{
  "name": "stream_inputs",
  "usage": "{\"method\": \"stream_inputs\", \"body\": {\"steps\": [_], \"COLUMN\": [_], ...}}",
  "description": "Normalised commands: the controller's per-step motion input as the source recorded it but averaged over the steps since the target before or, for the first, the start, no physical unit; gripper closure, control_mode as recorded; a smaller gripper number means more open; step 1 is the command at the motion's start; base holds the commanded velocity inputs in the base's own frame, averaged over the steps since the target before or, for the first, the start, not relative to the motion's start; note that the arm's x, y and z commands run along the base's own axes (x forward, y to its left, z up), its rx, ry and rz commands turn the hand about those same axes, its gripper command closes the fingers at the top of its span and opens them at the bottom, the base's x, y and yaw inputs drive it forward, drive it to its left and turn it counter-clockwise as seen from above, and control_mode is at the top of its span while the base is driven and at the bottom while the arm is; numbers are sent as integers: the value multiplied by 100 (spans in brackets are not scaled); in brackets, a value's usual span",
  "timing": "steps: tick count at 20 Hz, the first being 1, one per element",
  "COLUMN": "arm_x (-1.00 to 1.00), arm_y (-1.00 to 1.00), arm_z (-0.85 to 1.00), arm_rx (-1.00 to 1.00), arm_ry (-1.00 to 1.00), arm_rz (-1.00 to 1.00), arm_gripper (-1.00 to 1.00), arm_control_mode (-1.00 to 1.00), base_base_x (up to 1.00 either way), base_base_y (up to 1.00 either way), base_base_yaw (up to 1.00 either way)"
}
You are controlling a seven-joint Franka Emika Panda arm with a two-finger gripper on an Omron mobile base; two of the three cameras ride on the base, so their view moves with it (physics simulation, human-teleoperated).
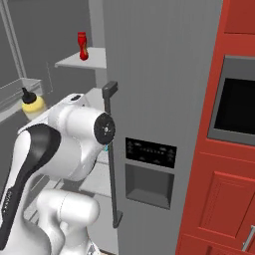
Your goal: Place the ketchup and mustard from the counter to the top shelf of the fridge. If the existing items in the fridge are on the top shelf, move them to other shelves.
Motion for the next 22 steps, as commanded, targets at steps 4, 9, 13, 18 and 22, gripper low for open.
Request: {"method": "stream_inputs", "body": {"steps": [4, 9, 13, 18, 22], "arm_x": [21, 24, 28, 9, 0], "arm_y": [8, 2, -5, -22, -2], "arm_z": [50, 54, 46, 6, 0], "arm_rx": [0, 1, 5, 17, 20], "arm_ry": [2, 16, 26, 19, 5], "arm_rz": [-58, -60, -50, -35, -18], "arm_gripper": [100, 100, 100, 100, 100], "arm_control_mode": [-100, -100, -100, -100, -100], "base_base_x": [0, 0, 0, 0, 0], "base_base_y": [0, 0, 0, 0, 0], "base_base_yaw": [0, 0, 0, 0, 0]}}
